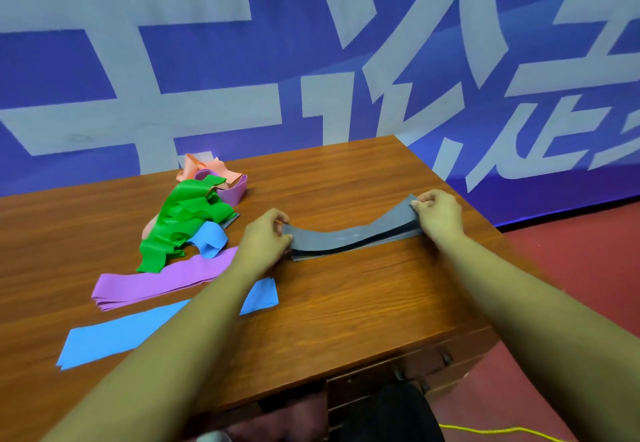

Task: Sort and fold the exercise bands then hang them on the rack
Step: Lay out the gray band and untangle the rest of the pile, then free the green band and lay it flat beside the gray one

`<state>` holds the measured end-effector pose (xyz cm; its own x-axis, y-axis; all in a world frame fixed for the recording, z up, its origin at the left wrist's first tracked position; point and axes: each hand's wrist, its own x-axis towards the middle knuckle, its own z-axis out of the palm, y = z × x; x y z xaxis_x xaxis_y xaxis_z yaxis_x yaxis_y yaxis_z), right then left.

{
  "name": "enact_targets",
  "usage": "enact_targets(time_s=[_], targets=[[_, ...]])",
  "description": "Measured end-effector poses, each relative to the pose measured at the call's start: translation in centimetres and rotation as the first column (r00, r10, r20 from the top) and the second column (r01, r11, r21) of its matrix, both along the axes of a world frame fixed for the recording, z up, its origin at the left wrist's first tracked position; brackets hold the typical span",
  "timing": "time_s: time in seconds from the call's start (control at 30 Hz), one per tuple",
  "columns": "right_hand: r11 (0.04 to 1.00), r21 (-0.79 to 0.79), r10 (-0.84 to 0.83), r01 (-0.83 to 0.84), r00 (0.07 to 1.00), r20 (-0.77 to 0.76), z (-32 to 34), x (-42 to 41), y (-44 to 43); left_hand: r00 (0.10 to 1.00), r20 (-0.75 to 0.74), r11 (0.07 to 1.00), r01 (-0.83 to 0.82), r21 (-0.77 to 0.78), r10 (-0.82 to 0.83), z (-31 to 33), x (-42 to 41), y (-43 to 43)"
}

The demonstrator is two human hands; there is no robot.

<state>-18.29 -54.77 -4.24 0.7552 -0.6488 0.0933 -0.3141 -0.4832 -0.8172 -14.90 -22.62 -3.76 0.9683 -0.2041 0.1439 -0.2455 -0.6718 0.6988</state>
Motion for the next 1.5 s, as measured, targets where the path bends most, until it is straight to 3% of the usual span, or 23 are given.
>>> enact_targets(time_s=[0.17,0.3,0.5,0.67,0.83,0.97,1.1,1.2,1.37,1.43,1.5], targets=[[0.987,-0.163,-0.022,0.009,0.997,-0.077,-1.2,0.1,-0.8,0.997,0.068,0.986,0.035,0.165,-0.047,-1.5,0.8,-1.5],[0.982,-0.19,-0.031,0.005,0.99,-0.135,-2.5,-0.3,-1.4,0.996,0.054,0.968,0.05,0.246,-0.065,-2.9,1.0,-1.8],[0.973,-0.224,-0.069,0.047,0.993,-0.095,-2.8,-0.3,-1.4,0.992,0.092,0.938,0.053,0.341,-0.09,-3.6,0.5,-2.6],[0.895,-0.445,-0.123,0.039,0.979,-0.162,-2.4,-0.7,0.2,0.98,0.143,0.956,0.092,0.277,-0.136,-2.7,0.5,-2.6],[0.852,-0.478,0.154,-0.214,0.975,-0.162,0.6,0.9,4.5,0.985,0.166,0.98,0.013,0.198,-0.047,0.6,2.8,0.8],[0.781,-0.426,0.398,-0.456,0.89,-0.223,2.1,2.7,10.9,0.982,0.177,0.95,-0.112,0.291,0.061,1.1,4.4,7.2],[0.705,-0.393,0.558,-0.591,0.804,-0.208,2.4,5.2,18.2,0.97,0.162,0.873,-0.235,0.427,0.182,0.6,4.9,13.3],[0.638,-0.346,0.646,-0.688,0.722,-0.248,2.5,7.1,23.5,0.983,0.094,0.847,-0.186,0.499,0.16,-0.7,5.4,16.5],[0.504,-0.254,0.747,-0.826,0.564,-0.352,1.7,9.5,30.8,0.993,0.035,0.894,-0.118,0.432,0.115,-3.2,6.4,19.2],[0.465,-0.271,0.733,-0.843,0.538,-0.416,0.9,10.3,32.5,0.993,0.085,0.91,-0.111,0.399,0.084,-4.0,6.9,19.6],[0.488,-0.283,0.71,-0.826,0.564,-0.422,0.1,11.0,33.3,0.988,0.14,0.927,-0.109,0.359,0.062,-4.6,7.6,19.9]])
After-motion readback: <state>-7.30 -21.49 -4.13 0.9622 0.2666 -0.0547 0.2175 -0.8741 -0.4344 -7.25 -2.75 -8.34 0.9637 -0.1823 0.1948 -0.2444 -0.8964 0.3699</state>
